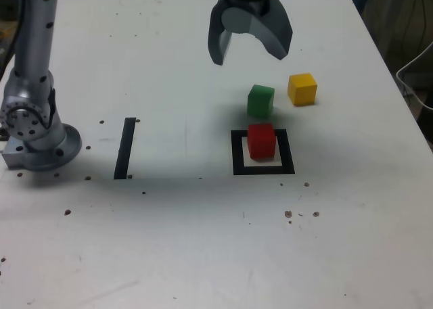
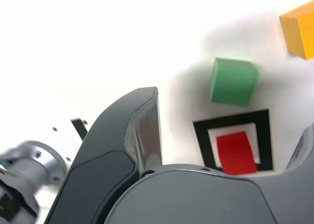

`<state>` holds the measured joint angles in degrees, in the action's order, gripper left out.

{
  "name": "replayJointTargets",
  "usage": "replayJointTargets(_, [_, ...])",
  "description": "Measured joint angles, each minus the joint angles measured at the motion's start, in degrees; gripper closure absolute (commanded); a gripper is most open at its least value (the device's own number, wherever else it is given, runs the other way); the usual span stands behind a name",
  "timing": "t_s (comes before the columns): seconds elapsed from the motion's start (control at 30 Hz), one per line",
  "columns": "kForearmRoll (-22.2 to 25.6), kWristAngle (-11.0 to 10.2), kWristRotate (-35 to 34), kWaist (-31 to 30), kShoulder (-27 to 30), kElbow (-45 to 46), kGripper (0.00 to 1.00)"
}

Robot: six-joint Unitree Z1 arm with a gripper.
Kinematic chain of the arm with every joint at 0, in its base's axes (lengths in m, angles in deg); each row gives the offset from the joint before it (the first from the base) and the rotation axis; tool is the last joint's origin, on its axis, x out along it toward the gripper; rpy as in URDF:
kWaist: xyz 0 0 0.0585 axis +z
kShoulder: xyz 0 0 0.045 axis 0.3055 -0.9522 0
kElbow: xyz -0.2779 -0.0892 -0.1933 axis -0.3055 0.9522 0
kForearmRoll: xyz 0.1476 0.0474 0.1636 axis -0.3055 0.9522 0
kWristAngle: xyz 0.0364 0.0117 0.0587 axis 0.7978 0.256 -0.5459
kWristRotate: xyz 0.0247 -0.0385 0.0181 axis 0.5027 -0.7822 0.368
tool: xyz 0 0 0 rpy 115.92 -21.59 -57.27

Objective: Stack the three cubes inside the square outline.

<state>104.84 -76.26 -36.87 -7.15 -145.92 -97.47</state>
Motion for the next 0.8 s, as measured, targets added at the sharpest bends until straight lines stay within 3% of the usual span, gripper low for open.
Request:
replayJointTargets(0.1, [-0.57,-1.94,2.77,0.18,-0.3,0.0,0.0])
replayJointTargets(0.53, [-2.13,-1.99,14.21,2.06,-0.6,-0.99,0.0])
replayJointTargets(0.8, [-4.67,-2.85,26.91,1.91,-5.09,-5.71,0.0])
